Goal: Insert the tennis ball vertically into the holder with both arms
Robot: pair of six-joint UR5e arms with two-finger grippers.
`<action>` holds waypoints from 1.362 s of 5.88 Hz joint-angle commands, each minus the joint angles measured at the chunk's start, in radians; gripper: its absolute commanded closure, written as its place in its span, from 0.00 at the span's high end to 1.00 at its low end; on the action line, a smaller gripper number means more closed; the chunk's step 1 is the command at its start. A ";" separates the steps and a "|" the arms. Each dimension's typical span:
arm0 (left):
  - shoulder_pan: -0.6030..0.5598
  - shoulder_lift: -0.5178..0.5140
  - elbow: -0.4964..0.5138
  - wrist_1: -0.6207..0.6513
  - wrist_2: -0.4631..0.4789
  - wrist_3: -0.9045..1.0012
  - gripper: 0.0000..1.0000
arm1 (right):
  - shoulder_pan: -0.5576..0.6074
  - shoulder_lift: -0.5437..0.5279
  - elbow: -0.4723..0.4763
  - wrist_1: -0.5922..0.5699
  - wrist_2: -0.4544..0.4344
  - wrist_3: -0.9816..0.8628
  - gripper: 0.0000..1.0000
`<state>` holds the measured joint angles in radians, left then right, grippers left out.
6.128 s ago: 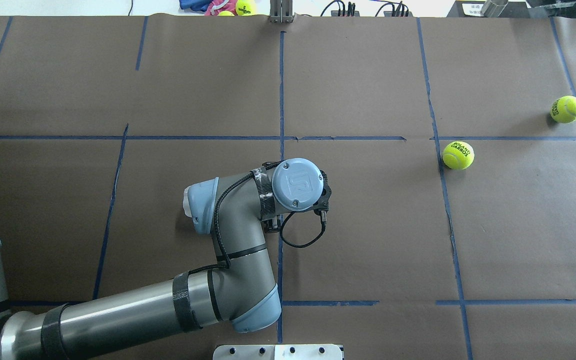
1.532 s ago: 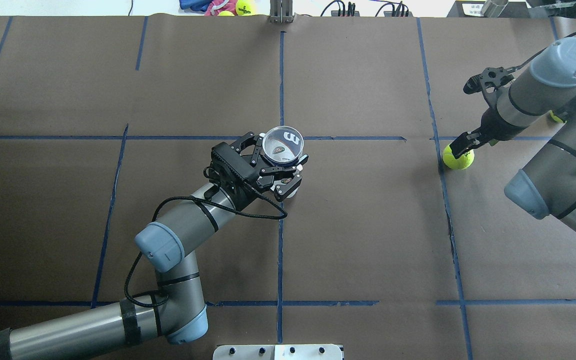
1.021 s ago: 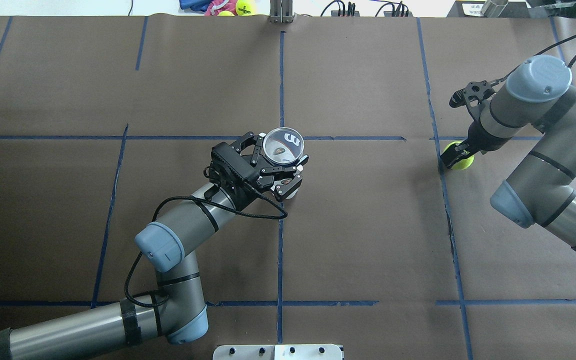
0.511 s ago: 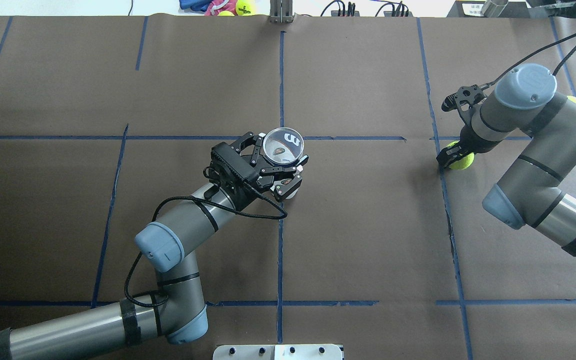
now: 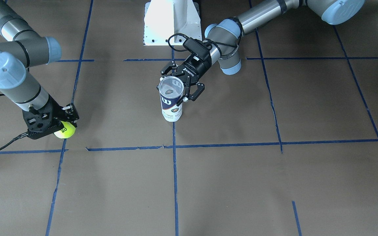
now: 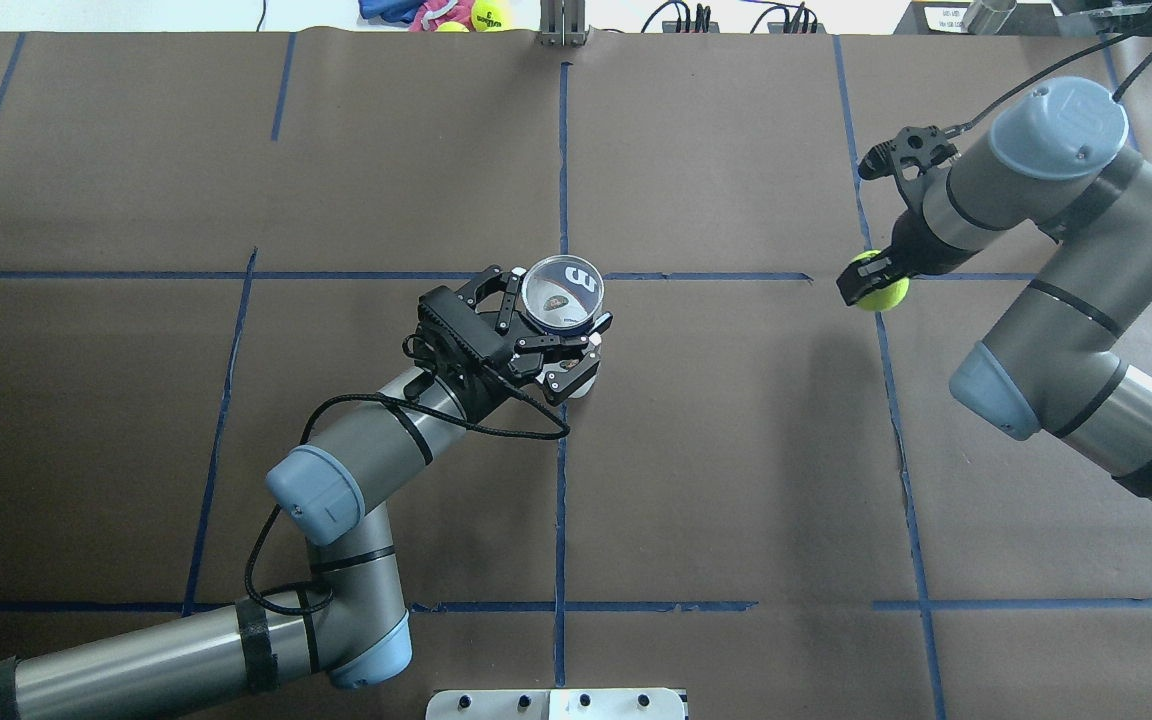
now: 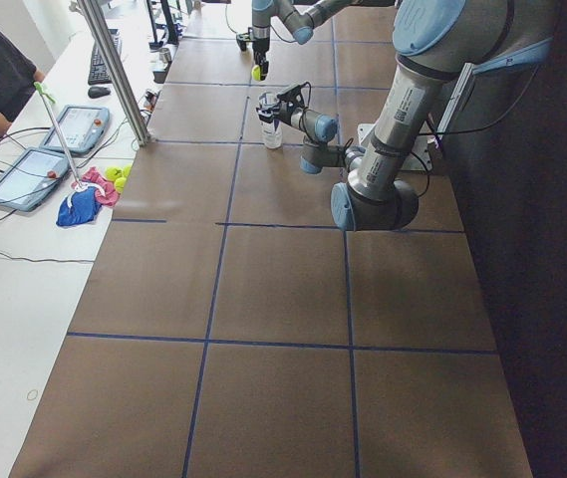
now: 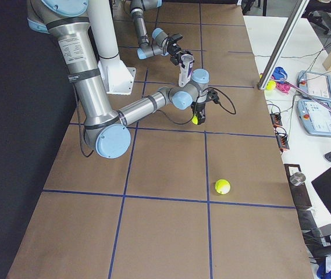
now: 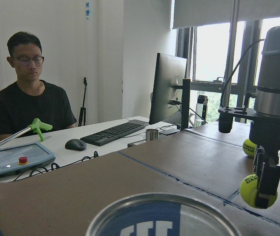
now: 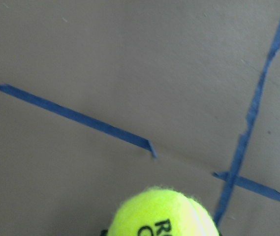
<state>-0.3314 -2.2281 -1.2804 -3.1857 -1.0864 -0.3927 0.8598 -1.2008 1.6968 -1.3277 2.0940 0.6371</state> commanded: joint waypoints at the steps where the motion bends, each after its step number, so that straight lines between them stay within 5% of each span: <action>1: 0.002 0.004 0.000 0.000 0.000 -0.002 0.90 | -0.072 0.133 0.142 0.004 -0.006 0.375 0.00; 6: 0.008 0.002 -0.002 0.000 0.000 0.001 0.91 | -0.229 0.320 0.156 -0.004 -0.164 0.568 0.06; 7: 0.008 0.002 -0.002 0.001 0.000 0.001 0.91 | -0.237 0.316 0.155 -0.007 -0.172 0.567 0.39; 8: 0.008 0.002 -0.002 0.000 0.000 0.001 0.91 | -0.238 0.316 0.153 -0.007 -0.173 0.567 0.85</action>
<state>-0.3237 -2.2258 -1.2824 -3.1853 -1.0861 -0.3912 0.6259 -0.8854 1.8515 -1.3337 1.9257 1.2030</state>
